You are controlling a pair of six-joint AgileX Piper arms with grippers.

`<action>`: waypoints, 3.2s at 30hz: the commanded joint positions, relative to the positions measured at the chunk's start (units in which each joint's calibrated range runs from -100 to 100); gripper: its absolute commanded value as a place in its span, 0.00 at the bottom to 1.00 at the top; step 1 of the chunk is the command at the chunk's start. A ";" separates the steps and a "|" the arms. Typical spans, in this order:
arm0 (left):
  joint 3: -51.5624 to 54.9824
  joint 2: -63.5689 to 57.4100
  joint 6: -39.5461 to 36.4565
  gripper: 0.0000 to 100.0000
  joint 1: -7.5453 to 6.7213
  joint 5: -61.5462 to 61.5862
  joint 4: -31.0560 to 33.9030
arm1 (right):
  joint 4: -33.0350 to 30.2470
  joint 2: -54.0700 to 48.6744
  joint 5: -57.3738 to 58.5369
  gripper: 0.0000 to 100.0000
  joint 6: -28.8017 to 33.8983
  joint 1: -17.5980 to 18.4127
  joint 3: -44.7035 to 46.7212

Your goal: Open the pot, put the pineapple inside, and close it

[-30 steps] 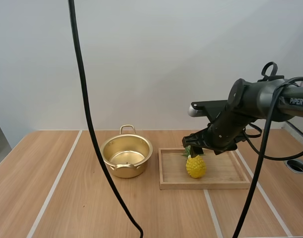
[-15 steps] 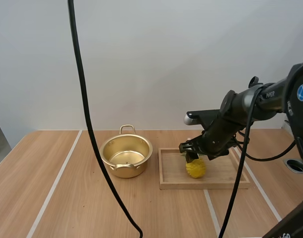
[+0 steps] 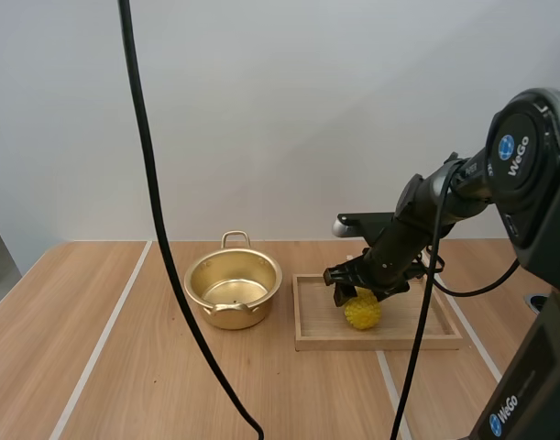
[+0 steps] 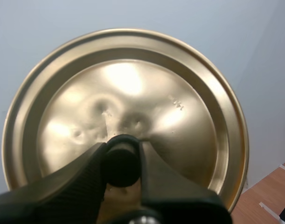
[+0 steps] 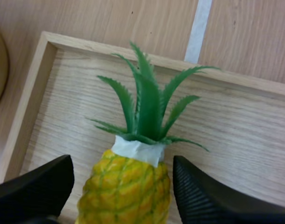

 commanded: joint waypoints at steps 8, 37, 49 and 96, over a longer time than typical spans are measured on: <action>-0.36 -1.29 -0.44 0.00 -0.03 -1.14 0.13 | -0.45 1.96 3.33 0.53 -2.13 0.06 -3.24; -0.36 -1.78 -0.23 0.00 -0.03 -1.14 1.37 | 29.00 -4.62 41.98 0.00 -17.71 0.06 -24.69; -1.52 -4.64 -0.23 0.00 -0.03 -3.08 1.78 | 39.38 -4.93 44.19 0.00 -22.59 0.06 -33.89; -1.52 -6.92 0.48 0.00 -0.03 -1.92 6.12 | 27.03 -7.15 38.74 0.00 -12.38 5.10 -37.33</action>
